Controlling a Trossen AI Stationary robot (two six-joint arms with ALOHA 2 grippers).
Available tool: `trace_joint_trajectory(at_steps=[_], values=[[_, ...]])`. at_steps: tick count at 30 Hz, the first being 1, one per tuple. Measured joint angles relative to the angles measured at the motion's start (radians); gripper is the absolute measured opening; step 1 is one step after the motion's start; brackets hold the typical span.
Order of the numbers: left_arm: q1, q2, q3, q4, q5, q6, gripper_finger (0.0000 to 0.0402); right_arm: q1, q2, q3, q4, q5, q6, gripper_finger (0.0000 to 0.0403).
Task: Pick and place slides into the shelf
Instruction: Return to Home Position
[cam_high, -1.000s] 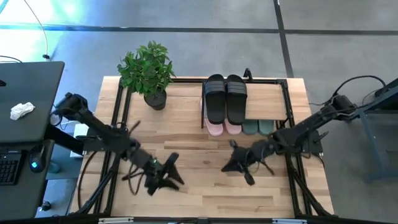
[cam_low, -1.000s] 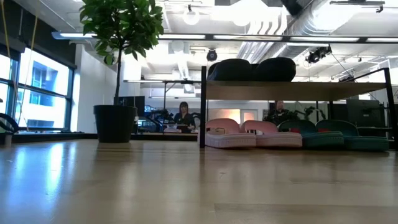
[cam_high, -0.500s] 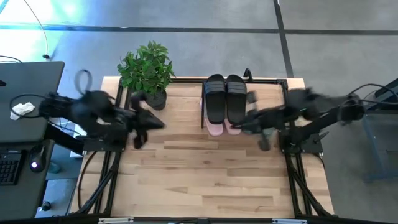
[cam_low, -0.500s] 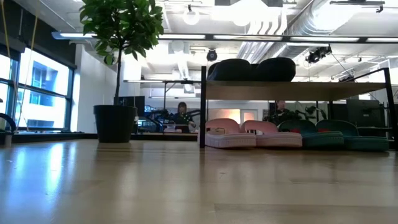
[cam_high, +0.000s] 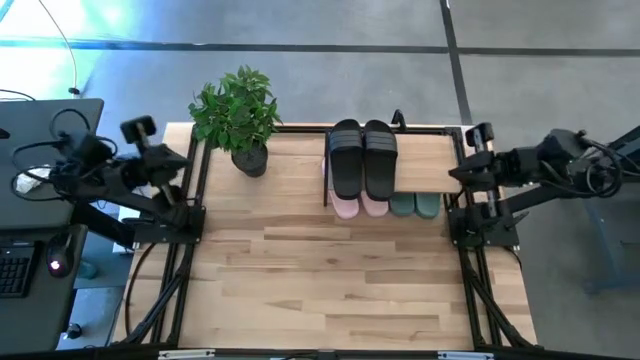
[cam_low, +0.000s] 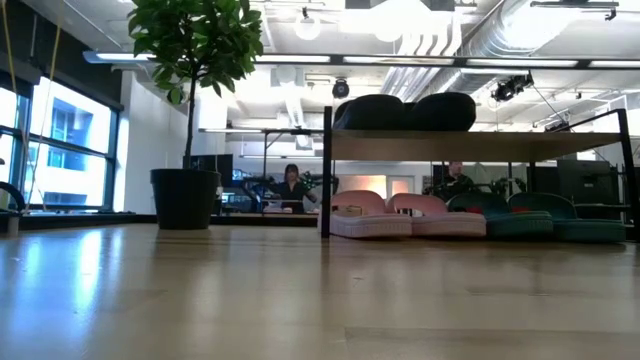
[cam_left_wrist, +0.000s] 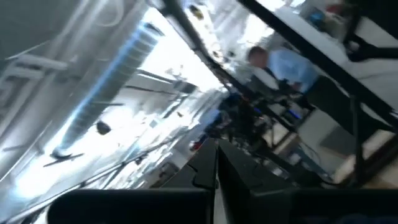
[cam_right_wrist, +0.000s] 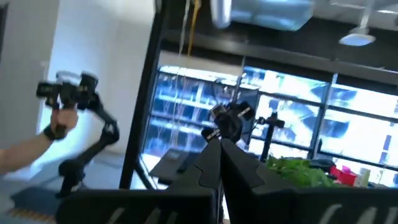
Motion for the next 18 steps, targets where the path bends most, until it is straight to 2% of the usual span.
trace_joint_trajectory(at_steps=[7,14,18], values=[[0.0,-0.19,-0.109,-0.024,-0.081,-0.05,0.0001,0.0,-0.202,-0.241,0.12,0.041,0.064,0.0],[0.0,-0.353,-0.2,-0.058,-0.101,-0.081,0.0001,0.0,-0.38,-0.417,0.181,0.042,0.108,0.0],[0.0,-0.439,-0.24,-0.062,-0.104,-0.098,0.0001,0.0,-0.477,-0.498,0.186,0.078,0.129,0.0]])
